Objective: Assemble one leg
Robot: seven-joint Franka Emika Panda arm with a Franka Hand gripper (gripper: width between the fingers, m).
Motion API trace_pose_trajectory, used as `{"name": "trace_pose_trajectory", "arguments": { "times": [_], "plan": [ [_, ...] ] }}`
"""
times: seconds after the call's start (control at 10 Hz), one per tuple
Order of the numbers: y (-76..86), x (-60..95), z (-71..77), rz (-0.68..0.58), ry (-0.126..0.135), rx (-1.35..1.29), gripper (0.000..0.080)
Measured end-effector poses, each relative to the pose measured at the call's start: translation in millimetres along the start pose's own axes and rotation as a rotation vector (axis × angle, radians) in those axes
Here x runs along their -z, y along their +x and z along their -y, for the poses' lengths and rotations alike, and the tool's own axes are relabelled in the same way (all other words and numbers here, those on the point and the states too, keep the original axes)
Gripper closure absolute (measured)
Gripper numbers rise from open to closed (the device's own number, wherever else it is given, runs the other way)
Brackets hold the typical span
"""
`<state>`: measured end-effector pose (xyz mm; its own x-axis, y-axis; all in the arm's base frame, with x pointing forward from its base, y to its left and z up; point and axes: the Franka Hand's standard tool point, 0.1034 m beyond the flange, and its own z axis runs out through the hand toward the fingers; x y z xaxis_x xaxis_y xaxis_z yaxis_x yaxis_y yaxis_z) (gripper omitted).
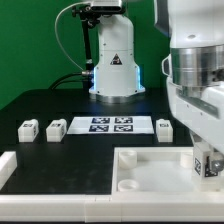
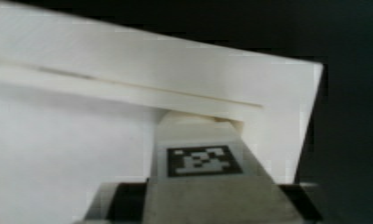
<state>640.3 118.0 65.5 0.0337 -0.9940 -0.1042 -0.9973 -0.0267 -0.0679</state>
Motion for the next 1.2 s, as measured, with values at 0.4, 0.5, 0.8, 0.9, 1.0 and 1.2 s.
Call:
{"name": "trace_pose_trajectory", "arguments": {
  "times": [0.4, 0.5, 0.8, 0.9, 1.0, 1.2],
  "plan": [
    [-0.6, -0.2, 0.7, 0.038, 0.000, -0.431, 0.0502],
    [-0.4, -0.1, 0.4, 0.034, -0.001, -0.428, 0.0502],
    [0.0, -0.5, 0.0, 0.032, -0.001, -0.420, 0.0326],
    [-1.4, -0.7, -0.2, 0.032, -0.001, -0.418, 0.0210],
    [-14.0, 2.4, -2.8, 0.037, -0.001, -0.400, 0.0169],
    [-39.6, 19.5, -0.5, 0.054, 0.017, -0.377, 0.0151]
  ]
}}
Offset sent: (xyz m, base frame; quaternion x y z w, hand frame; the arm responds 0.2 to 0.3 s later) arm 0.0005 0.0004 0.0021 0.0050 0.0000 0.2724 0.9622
